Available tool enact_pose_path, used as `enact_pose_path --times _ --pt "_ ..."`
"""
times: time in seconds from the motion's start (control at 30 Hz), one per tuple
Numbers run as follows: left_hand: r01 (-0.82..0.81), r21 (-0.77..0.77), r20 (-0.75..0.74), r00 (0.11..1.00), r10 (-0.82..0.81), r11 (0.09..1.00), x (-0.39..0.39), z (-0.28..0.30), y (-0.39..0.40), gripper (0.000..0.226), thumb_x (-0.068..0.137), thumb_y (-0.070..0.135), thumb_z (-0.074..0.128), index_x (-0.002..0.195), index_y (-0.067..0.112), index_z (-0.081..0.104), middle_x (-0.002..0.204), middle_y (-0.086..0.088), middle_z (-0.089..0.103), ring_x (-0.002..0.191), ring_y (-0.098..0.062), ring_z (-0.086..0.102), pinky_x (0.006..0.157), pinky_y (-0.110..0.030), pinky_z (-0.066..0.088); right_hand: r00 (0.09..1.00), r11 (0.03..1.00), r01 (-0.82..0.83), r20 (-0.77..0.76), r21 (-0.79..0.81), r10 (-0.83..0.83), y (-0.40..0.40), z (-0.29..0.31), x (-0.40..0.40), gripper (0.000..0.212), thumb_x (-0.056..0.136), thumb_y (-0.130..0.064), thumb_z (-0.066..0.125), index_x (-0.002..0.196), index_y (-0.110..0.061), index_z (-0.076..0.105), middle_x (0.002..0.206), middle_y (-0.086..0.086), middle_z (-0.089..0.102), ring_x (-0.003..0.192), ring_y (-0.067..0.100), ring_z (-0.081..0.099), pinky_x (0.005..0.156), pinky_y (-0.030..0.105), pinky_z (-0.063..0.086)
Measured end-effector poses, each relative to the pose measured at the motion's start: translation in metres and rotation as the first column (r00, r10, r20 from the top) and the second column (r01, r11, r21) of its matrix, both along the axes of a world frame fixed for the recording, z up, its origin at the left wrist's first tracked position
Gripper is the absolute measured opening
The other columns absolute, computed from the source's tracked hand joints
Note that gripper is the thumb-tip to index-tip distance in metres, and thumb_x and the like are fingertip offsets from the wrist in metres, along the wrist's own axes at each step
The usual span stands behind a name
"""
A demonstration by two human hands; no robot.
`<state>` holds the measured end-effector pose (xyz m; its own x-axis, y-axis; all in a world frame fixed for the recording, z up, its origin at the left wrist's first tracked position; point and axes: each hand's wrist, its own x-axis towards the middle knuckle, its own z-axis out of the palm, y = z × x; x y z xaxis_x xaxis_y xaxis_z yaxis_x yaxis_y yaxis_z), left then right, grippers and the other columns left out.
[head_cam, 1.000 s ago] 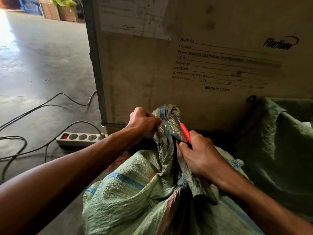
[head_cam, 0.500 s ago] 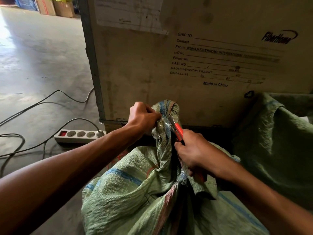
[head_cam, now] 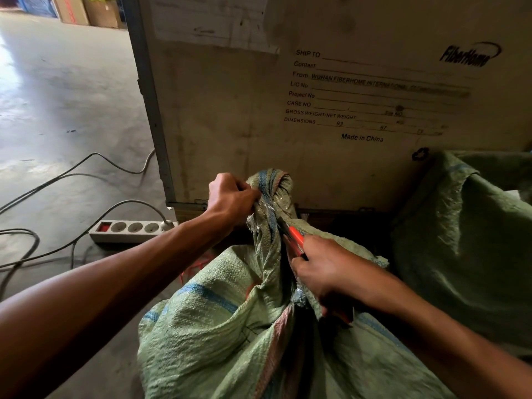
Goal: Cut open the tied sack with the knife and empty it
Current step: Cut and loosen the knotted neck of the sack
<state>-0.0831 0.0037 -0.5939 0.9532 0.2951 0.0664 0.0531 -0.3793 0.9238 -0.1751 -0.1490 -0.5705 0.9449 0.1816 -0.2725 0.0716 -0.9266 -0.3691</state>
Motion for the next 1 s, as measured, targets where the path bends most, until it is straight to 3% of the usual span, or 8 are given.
enact_pose_path --times 0.1,0.2,0.3,0.43,0.57,0.73,0.87,1.0 --pt "-0.012 -0.020 -0.006 1.000 0.012 1.000 0.000 -0.003 0.001 0.022 0.074 0.011 0.074 0.053 0.011 0.067 0.053 -0.008 0.068 0.043 -0.014 0.061 0.048 -0.032 0.058 0.999 1.000 0.002 -0.044 -0.012 -0.003 0.000 0.002 0.000 0.017 0.090 -0.016 0.042 0.078 -0.009 0.050 0.064 0.000 0.043 0.056 0.016 0.045 0.061 0.034 0.043" --pt "-0.030 -0.030 -0.014 0.999 0.030 0.999 0.003 -0.005 0.006 0.020 0.076 0.011 0.074 0.057 0.010 0.066 0.056 -0.009 0.068 0.046 -0.016 0.063 0.049 -0.029 0.058 0.992 0.999 0.046 -0.120 0.024 -0.043 -0.003 0.004 -0.001 0.023 0.090 -0.015 0.044 0.104 -0.001 0.056 0.070 0.005 0.050 0.065 0.023 0.053 0.059 0.034 0.045" --pt "-0.023 -0.049 -0.036 0.999 0.021 0.999 0.006 -0.006 0.012 0.016 0.077 0.013 0.074 0.063 0.005 0.068 0.058 -0.009 0.068 0.043 -0.014 0.061 0.044 -0.026 0.056 0.979 0.956 0.179 -0.139 0.233 -0.150 -0.011 0.011 -0.003 0.018 0.093 -0.021 0.047 0.098 -0.005 0.054 0.068 0.007 0.052 0.053 0.022 0.056 0.045 0.031 0.049" --pt "0.043 -0.153 -0.029 0.998 -0.048 0.987 0.008 -0.007 0.011 0.017 0.077 0.013 0.075 0.064 0.007 0.067 0.058 -0.008 0.067 0.039 -0.010 0.059 0.040 -0.020 0.048 0.954 0.837 0.200 0.095 0.510 -0.286 -0.023 0.026 0.003 0.012 0.090 -0.028 0.055 0.093 -0.017 0.051 0.066 0.003 0.055 0.043 0.015 0.052 0.042 0.035 0.050" --pt "0.229 -0.246 0.089 0.973 -0.213 0.942 0.002 -0.004 -0.001 0.015 0.077 0.014 0.078 0.073 0.011 0.064 0.053 0.000 0.066 0.045 -0.009 0.060 0.044 -0.021 0.047 0.859 0.841 0.171 0.340 0.514 -0.382 -0.034 0.018 0.018 0.031 0.081 -0.034 0.068 0.097 -0.018 0.047 0.085 0.002 0.056 0.071 0.018 0.059 0.053 0.033 0.052" --pt "0.409 -0.344 0.148 0.913 -0.381 0.845 -0.012 0.006 -0.012 0.047 0.072 0.019 0.082 0.111 0.013 0.055 0.061 0.000 0.073 0.051 -0.007 0.066 0.047 -0.020 0.052 0.845 0.742 0.209 0.264 0.636 -0.465 -0.038 -0.001 0.034 0.045 0.074 -0.027 0.077 0.108 -0.014 0.050 0.102 0.005 0.061 0.092 0.019 0.061 0.075 0.033 0.054" --pt "0.524 -0.290 0.165 0.852 -0.497 0.801 -0.013 0.011 -0.001 0.024 0.077 0.017 0.076 0.101 0.018 0.073 0.080 -0.005 0.075 0.066 -0.009 0.067 0.062 -0.017 0.055 0.829 0.652 0.208 0.222 0.729 -0.513 -0.048 -0.004 0.043 0.029 0.083 -0.015 0.068 0.104 -0.022 0.050 0.095 0.001 0.061 0.088 0.014 0.061 0.059 0.017 0.047" --pt "0.521 -0.262 0.165 0.854 -0.494 0.812 -0.008 0.014 0.008 0.041 0.070 0.020 0.081 0.108 0.018 0.066 0.105 -0.007 0.071 0.084 -0.012 0.072 0.072 -0.024 0.058 0.882 0.598 0.174 0.146 0.783 -0.448 -0.060 0.005 0.047 0.025 0.084 -0.017 0.066 0.100 -0.030 0.052 0.089 -0.003 0.062 0.073 0.008 0.062 0.049 0.012 0.046"
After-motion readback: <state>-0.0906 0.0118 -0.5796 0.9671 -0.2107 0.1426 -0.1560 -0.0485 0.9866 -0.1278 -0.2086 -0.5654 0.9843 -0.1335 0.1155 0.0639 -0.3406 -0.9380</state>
